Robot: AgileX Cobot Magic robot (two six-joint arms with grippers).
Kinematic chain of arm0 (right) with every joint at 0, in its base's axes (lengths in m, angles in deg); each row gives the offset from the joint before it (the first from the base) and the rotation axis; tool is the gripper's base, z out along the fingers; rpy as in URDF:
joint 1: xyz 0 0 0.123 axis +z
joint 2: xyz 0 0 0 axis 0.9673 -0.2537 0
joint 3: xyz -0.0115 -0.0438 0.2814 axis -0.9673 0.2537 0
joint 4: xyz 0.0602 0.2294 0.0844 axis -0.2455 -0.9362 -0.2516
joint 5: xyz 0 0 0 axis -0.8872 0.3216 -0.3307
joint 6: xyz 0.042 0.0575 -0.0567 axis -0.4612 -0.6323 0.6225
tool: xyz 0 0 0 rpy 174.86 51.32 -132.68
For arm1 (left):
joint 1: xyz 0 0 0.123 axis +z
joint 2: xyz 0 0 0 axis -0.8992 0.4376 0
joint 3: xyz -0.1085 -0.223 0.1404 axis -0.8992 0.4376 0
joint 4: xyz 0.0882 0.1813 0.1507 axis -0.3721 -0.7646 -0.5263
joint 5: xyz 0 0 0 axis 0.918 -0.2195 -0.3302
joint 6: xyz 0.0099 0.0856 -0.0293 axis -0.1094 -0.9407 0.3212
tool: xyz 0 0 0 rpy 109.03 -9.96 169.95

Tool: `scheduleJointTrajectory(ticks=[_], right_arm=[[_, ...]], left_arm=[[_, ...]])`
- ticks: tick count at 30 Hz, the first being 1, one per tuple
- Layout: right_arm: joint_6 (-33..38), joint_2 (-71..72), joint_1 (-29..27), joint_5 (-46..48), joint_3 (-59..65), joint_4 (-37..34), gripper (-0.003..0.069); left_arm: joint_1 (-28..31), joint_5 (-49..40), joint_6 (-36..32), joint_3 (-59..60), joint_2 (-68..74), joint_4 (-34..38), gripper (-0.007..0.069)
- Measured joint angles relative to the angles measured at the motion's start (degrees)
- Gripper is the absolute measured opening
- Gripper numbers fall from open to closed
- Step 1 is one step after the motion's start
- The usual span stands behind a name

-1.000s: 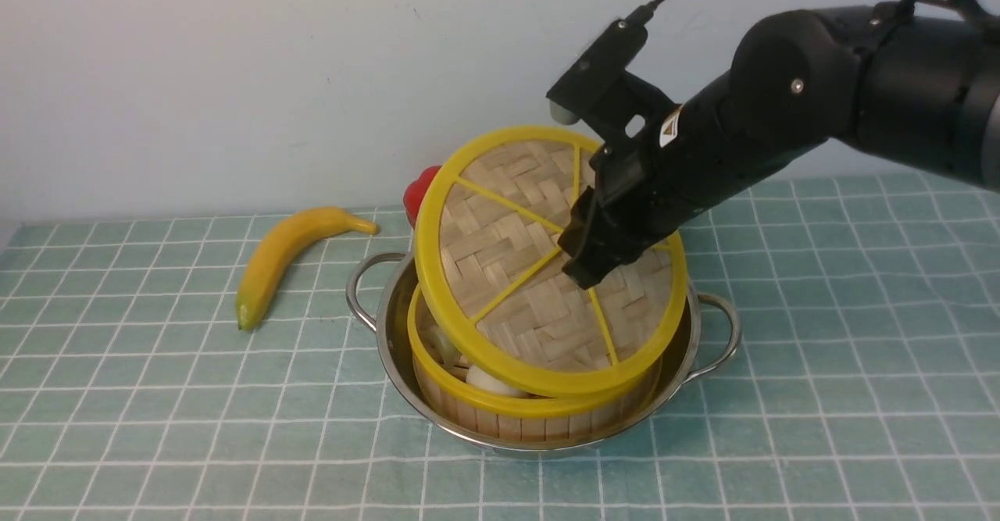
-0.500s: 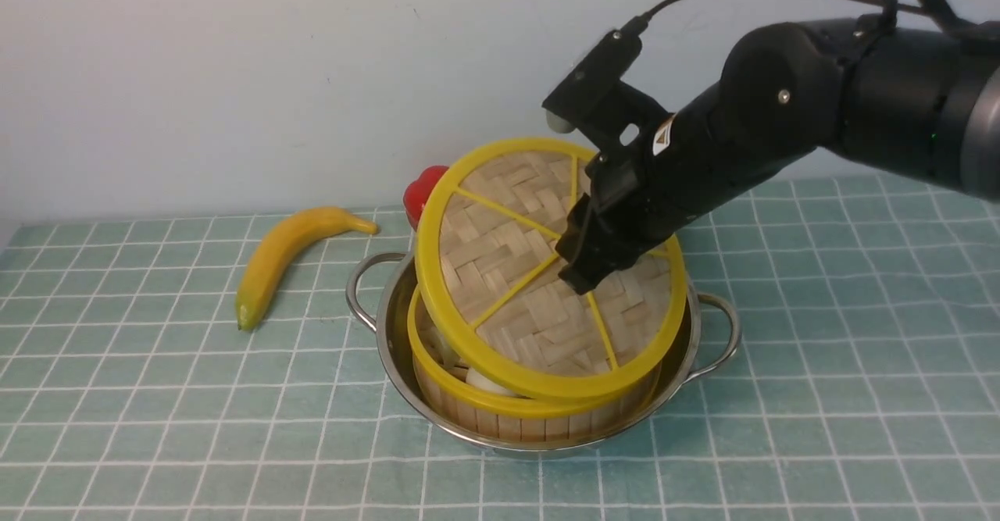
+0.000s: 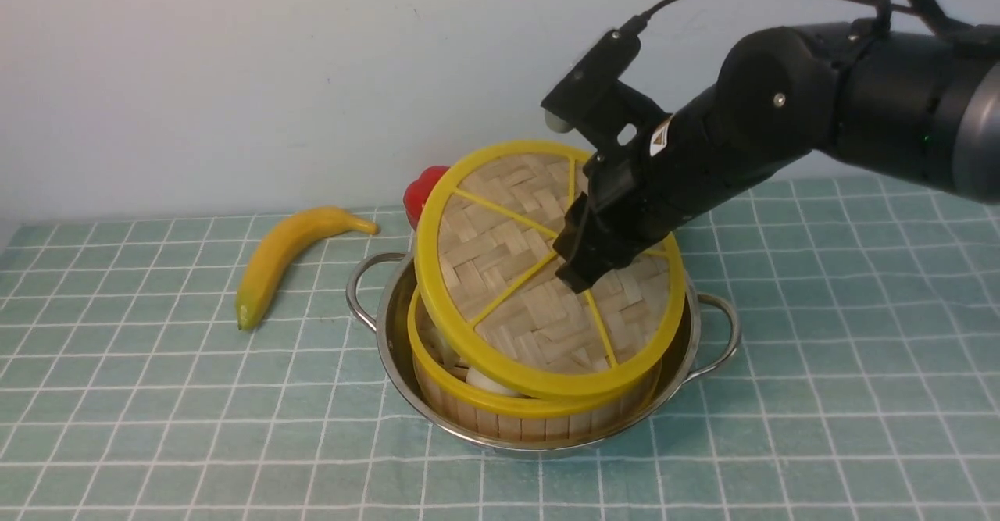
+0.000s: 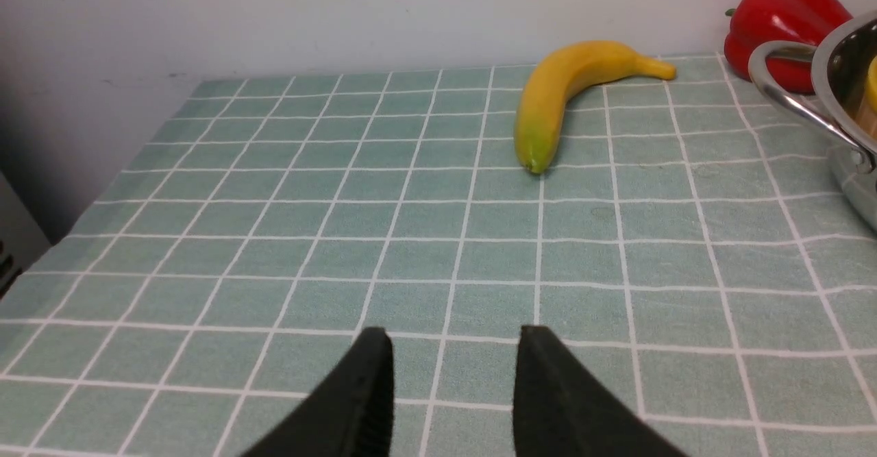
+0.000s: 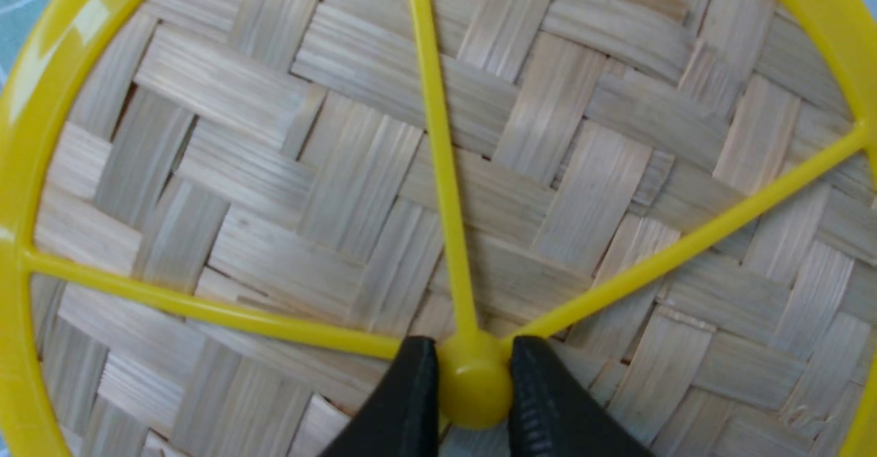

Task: Place the steamer in the pot on the blue tablecloth, and put the lid on the steamer.
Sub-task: 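Place the bamboo steamer lid onto the steamer basket in the pot with the right gripper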

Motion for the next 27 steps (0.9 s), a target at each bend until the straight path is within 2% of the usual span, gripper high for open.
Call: scheduleJointTrajectory(ticks=[27], right_arm=[[1.2, -0.2, 0.0, -0.9, 0.0, -0.7, 0.0146]], left_arm=[[0.0, 0.0, 0.0, 0.0, 0.0, 0.0, 0.0243]])
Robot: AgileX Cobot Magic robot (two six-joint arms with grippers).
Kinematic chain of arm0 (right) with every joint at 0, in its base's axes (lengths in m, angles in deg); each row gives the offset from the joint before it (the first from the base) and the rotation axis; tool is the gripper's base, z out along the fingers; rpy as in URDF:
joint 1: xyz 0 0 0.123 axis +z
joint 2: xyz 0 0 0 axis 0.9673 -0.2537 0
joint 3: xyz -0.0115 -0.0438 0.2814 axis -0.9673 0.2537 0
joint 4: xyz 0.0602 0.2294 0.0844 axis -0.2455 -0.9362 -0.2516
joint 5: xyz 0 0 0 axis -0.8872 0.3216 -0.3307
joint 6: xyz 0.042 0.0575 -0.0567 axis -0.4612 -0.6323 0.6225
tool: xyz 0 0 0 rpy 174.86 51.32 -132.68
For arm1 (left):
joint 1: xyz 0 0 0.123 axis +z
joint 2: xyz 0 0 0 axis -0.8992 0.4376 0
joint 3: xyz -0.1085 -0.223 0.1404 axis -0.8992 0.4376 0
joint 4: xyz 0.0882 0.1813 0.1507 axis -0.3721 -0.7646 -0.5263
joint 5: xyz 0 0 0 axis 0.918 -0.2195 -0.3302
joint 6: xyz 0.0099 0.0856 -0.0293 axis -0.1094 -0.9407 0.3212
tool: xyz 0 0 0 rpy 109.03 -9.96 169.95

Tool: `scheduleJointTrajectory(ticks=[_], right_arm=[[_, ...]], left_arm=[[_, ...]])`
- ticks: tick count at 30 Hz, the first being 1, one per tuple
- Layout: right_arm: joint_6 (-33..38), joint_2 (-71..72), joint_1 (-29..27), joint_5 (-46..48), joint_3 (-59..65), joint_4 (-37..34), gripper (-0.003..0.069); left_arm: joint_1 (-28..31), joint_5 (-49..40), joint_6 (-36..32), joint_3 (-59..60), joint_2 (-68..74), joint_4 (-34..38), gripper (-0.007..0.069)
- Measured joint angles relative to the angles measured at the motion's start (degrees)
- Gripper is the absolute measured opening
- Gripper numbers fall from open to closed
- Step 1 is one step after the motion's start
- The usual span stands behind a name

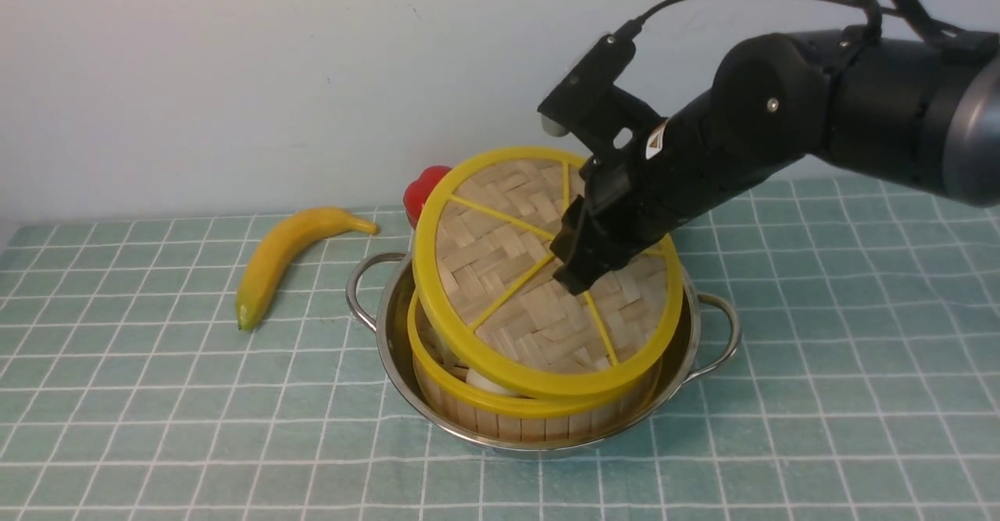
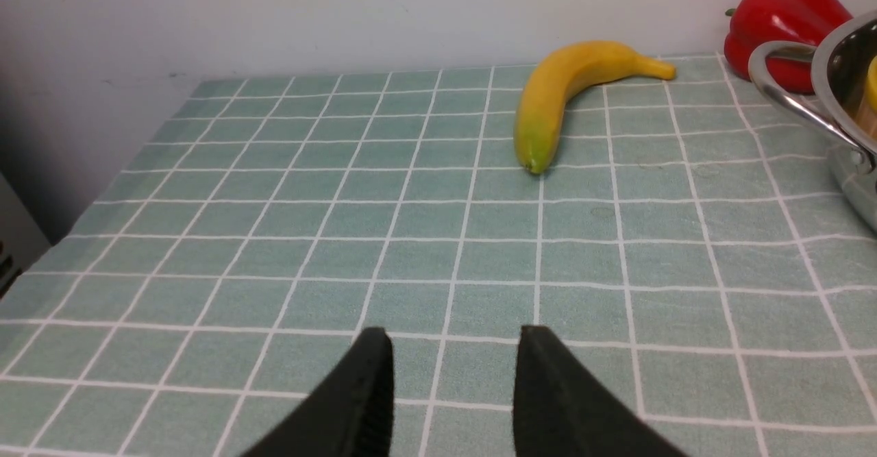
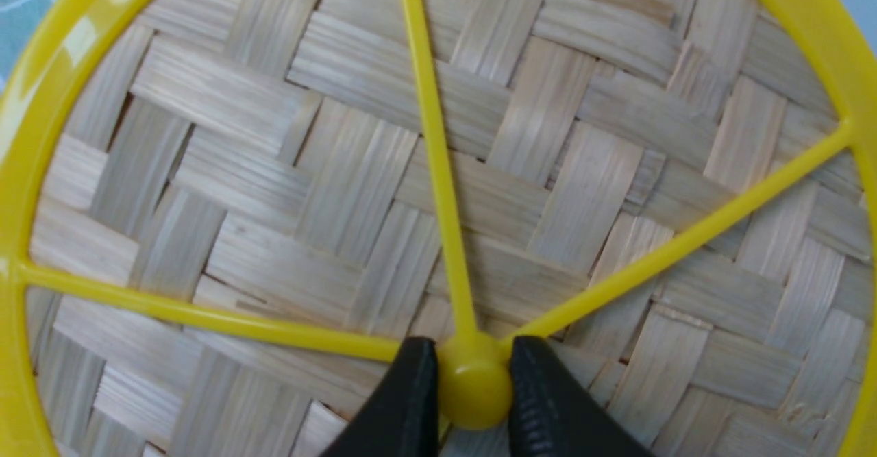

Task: Place the steamer in the pot on the blue tablecloth, and put the lid on the steamer.
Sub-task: 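Place the bamboo steamer lid onto the steamer basket in the pot with the right gripper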

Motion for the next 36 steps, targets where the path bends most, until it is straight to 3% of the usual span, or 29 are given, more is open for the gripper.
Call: scheduleJointTrajectory(ticks=[26, 36], right_arm=[[0.1, -2.4, 0.0, -0.6, 0.0, 0.9, 0.0146], [3.4, -2.4, 1.4, -1.7, 0.0, 2.5, 0.0146]], left_arm=[[0.0, 0.0, 0.0, 0.0, 0.0, 0.0, 0.0243], [0.0, 0.0, 0.0, 0.0, 0.0, 0.0, 0.0243]])
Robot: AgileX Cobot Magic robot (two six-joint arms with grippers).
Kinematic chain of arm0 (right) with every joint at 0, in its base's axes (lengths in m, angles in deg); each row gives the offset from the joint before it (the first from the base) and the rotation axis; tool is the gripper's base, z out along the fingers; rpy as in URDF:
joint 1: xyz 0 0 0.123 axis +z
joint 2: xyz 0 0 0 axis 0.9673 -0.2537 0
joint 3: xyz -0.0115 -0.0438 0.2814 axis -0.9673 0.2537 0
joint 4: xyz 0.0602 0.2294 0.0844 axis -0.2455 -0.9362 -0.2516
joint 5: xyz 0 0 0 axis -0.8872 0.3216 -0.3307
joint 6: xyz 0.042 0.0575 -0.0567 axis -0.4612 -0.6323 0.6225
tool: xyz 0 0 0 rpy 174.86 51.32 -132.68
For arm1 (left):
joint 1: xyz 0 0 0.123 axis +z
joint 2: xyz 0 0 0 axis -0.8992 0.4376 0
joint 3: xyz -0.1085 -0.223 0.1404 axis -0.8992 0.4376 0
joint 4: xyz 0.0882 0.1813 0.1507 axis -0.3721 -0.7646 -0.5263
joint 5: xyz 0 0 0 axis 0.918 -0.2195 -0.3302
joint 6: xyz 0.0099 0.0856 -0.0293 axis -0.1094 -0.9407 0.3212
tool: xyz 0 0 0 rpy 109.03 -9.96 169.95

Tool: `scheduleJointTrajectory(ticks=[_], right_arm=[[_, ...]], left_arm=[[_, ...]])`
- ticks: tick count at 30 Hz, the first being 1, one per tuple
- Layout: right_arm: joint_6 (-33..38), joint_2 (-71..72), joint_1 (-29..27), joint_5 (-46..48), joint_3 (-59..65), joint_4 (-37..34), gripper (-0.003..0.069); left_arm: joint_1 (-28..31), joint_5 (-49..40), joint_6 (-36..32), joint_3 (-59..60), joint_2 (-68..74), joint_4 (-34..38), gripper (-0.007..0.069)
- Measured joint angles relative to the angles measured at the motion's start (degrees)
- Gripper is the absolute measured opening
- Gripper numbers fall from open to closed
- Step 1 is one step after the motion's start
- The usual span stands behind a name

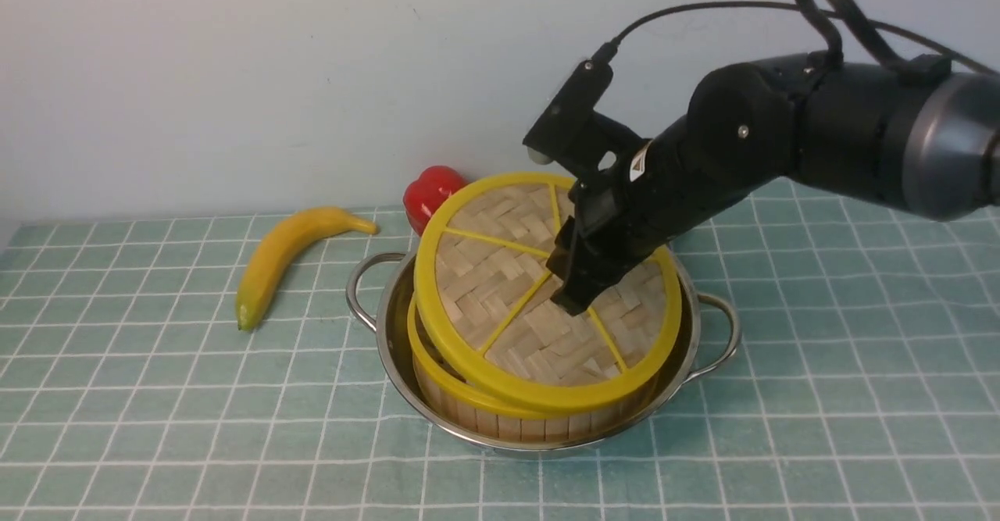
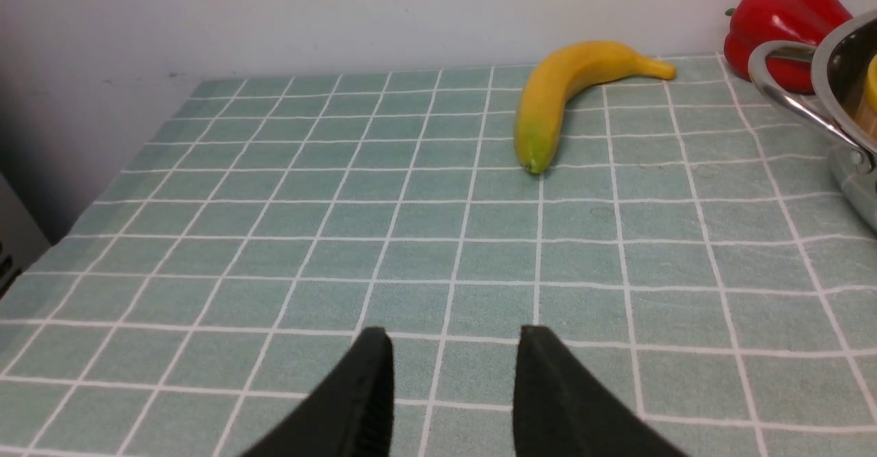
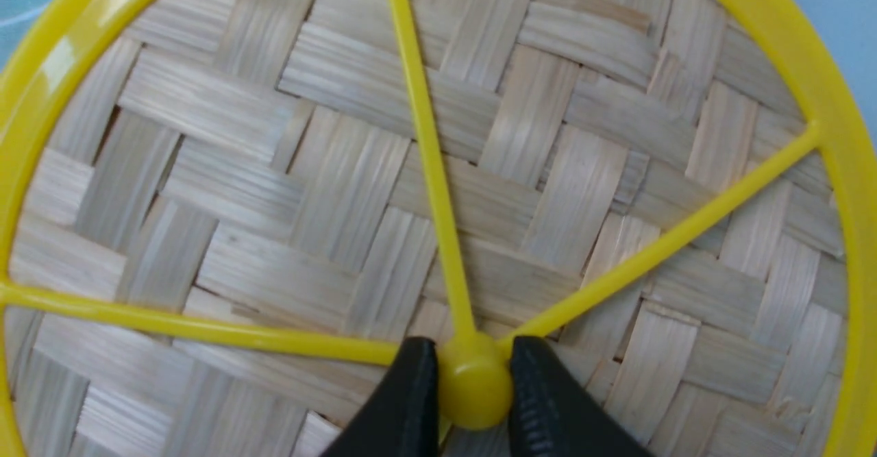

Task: Place the steamer in the pot on the blue tablecloth, and put the lid on the steamer.
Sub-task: 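Place the bamboo steamer lid onto the steamer basket in the pot with the right gripper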

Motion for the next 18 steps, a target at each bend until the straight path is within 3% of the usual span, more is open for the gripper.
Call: scheduleJointTrajectory(ticks=[18], right_arm=[[2.4, -0.3, 0.9, -3.2, 0.0, 2.5, 0.0146]], left_arm=[[0.0, 0.0, 0.0, 0.0, 0.0, 0.0, 0.0243]])
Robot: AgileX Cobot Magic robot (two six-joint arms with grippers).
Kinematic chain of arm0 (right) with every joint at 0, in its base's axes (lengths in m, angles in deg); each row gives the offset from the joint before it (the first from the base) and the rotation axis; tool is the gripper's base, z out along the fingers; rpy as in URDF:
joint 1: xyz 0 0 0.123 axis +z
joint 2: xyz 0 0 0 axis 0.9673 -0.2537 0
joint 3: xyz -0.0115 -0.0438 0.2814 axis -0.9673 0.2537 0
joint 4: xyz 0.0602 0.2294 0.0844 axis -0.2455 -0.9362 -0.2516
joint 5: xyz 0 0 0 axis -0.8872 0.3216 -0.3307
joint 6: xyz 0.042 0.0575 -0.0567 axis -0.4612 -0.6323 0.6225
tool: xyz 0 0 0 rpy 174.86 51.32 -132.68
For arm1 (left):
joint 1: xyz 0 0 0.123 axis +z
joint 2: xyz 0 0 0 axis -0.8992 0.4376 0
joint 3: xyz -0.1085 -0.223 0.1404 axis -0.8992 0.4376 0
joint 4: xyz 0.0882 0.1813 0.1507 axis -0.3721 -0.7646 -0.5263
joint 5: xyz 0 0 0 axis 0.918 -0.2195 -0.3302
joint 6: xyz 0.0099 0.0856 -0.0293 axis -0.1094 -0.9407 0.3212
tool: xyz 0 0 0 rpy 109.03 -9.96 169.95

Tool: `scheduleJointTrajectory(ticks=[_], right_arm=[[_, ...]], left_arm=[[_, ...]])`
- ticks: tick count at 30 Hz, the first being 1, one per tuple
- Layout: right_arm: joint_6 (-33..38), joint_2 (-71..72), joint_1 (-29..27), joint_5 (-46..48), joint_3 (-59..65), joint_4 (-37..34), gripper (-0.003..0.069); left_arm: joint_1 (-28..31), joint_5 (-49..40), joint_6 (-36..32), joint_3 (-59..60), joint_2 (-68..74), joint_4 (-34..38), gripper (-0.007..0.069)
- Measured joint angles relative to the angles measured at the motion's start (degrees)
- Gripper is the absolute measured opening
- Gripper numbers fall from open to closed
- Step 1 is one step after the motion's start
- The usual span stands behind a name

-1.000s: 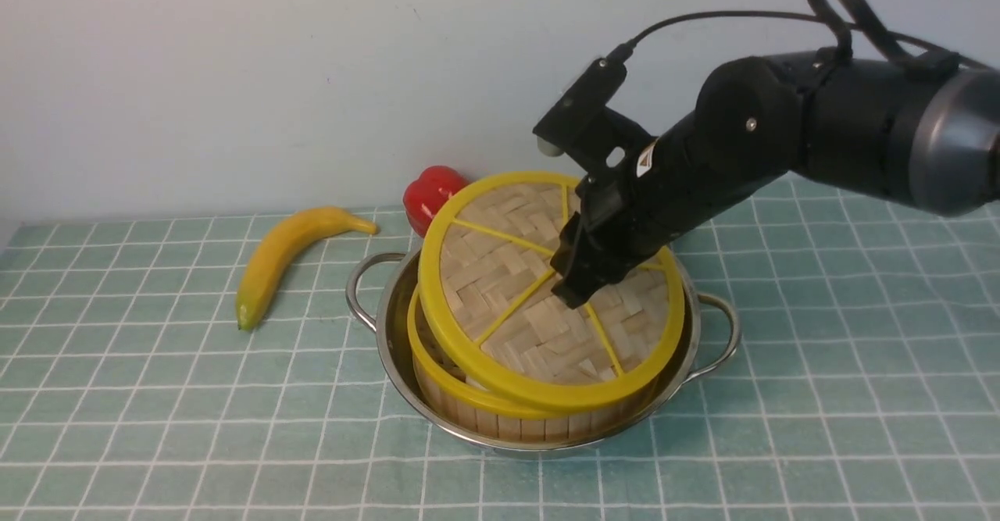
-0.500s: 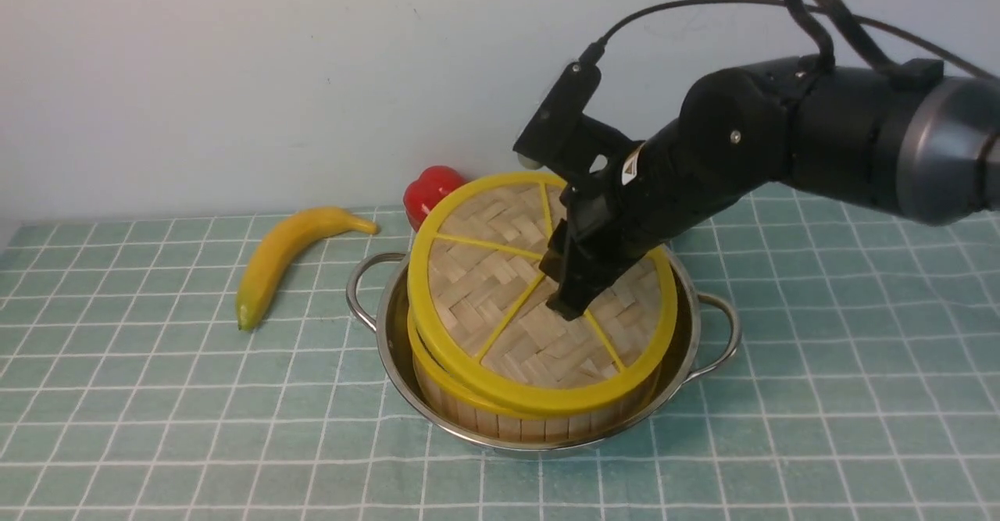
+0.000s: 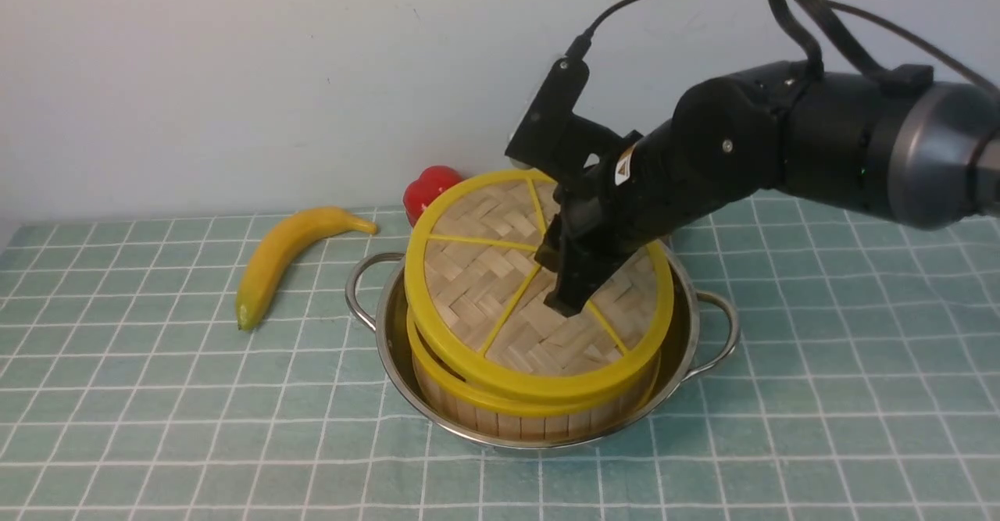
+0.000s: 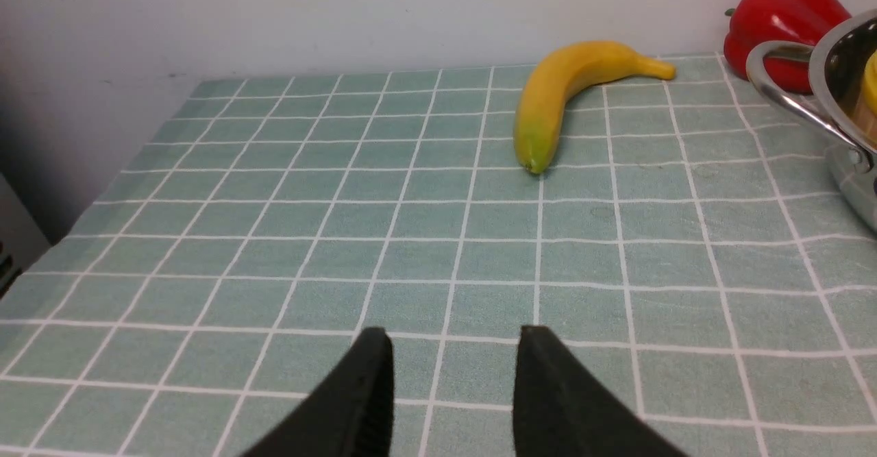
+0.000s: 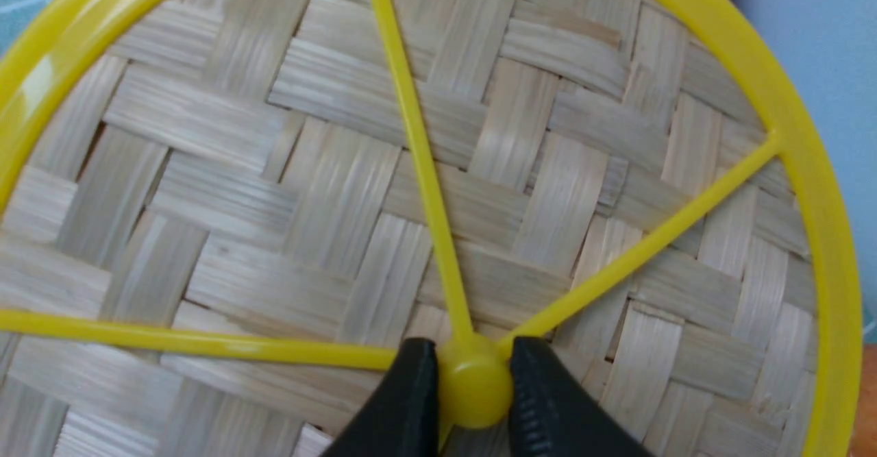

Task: Place the steamer in the pot on the blue tablecloth, and put the lid on the steamer.
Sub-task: 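Place the bamboo steamer lid onto the steamer basket in the pot with the right gripper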

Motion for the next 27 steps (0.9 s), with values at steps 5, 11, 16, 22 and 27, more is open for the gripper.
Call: scheduleJointTrajectory(ticks=[5, 11, 16, 22, 27], right_arm=[[0.0, -0.2, 0.0, -0.1, 0.0, -0.2, 0.0146], [0.3, -1.8, 0.0, -0.4, 0.0, -1.1, 0.0146], [0.6, -2.2, 0.0, -0.4, 0.0, -1.3, 0.0146], [3.4, -2.2, 0.0, -0.7, 0.0, -1.5, 0.0146], [4.9, -2.2, 0.0, -0.8, 0.0, -1.5, 0.0146]], left_arm=[[0.0, 0.0, 0.0, 0.0, 0.0, 0.0, 0.0243], [0.0, 0.0, 0.0, 0.0, 0.0, 0.0, 0.0243], [0.0, 0.0, 0.0, 0.0, 0.0, 0.0, 0.0243], [0.0, 0.0, 0.0, 0.0, 0.0, 0.0, 0.0243], [0.0, 0.0, 0.0, 0.0, 0.0, 0.0, 0.0243]])
